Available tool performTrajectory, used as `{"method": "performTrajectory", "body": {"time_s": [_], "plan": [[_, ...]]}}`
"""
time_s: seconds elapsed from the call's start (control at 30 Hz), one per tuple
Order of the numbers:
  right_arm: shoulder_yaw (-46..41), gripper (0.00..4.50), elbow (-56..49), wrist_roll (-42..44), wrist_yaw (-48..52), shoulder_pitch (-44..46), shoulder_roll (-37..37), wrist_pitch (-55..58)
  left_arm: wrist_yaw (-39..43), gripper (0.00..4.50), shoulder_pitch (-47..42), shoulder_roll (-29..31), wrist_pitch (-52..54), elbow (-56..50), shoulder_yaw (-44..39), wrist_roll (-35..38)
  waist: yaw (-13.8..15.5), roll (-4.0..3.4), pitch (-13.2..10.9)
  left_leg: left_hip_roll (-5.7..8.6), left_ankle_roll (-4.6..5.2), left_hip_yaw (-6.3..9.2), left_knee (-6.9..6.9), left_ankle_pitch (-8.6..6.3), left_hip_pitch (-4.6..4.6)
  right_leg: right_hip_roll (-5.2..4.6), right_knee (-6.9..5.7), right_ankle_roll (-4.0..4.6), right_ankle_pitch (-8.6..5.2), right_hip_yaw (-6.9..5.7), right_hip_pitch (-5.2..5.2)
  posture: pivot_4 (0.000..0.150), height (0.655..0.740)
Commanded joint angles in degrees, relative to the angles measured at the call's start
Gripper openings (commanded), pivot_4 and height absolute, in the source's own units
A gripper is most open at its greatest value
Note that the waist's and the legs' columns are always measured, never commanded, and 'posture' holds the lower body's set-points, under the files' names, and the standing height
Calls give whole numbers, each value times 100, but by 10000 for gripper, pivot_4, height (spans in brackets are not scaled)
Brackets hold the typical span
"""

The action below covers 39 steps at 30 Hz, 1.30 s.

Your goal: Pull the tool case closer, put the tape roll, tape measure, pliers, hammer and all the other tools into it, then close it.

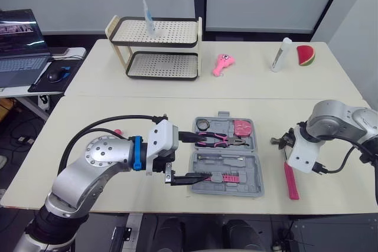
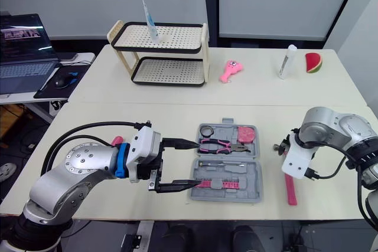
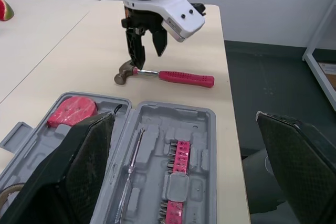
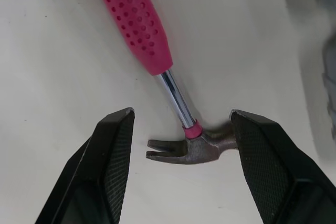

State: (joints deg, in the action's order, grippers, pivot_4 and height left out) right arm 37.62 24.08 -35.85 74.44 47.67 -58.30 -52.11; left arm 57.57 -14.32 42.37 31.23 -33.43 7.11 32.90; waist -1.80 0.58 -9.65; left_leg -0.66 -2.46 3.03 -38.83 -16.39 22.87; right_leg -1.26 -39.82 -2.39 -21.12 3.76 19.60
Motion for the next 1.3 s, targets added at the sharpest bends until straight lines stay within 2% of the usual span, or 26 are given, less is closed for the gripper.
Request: {"method": "performTrajectory", "body": {"time_s": [0.03, 0.3, 0.73, 1.1, 1.3], "plan": [[-47, 30822, 74, -329, -393, -127, -90, -314, -60, 45000, -73, -68, 11, -212, 64, 46, 4, 0, 0, 0, 0, 1, 0, 0, 0, 0, -1, 0, 0, 0, 0, 1500, 7400], [-51, 30822, 394, -1092, -1282, -450, -55, -450, -91, 45000, -65, -83, -44, -211, 139, -16, -5, 0, 0, 0, 0, -2, -2, 0, -2, 1, -7, 0, 0, 2, 1, 1500, 7400], [94, 30822, 604, -1486, -1415, -210, 378, -381, -136, 45000, -88, -109, -33, -200, 137, -42, -25, 5, 3, -5, -2, -2, -3, 1, -10, 6, -7, 0, 0, 4, -6, 1500, 7400], [-40, 12953, 93, -1182, -773, -444, 362, 114, -242, 45000, -43, -162, -57, -247, 194, -103, -9, 7, 5, -4, -3, 3, -3, 2, -9, 7, -7, 0, 0, 2, -9, 1500, 7400], [-573, 4505, -1033, -256, -15, -886, -41, 1056, -232, 45000, -105, -264, -79, -148, 221, -153, 24, 5, 3, 3, 0, 4, -6, 0, -2, 4, -6, 0, 0, 1, -8, 1500, 7400]]}}
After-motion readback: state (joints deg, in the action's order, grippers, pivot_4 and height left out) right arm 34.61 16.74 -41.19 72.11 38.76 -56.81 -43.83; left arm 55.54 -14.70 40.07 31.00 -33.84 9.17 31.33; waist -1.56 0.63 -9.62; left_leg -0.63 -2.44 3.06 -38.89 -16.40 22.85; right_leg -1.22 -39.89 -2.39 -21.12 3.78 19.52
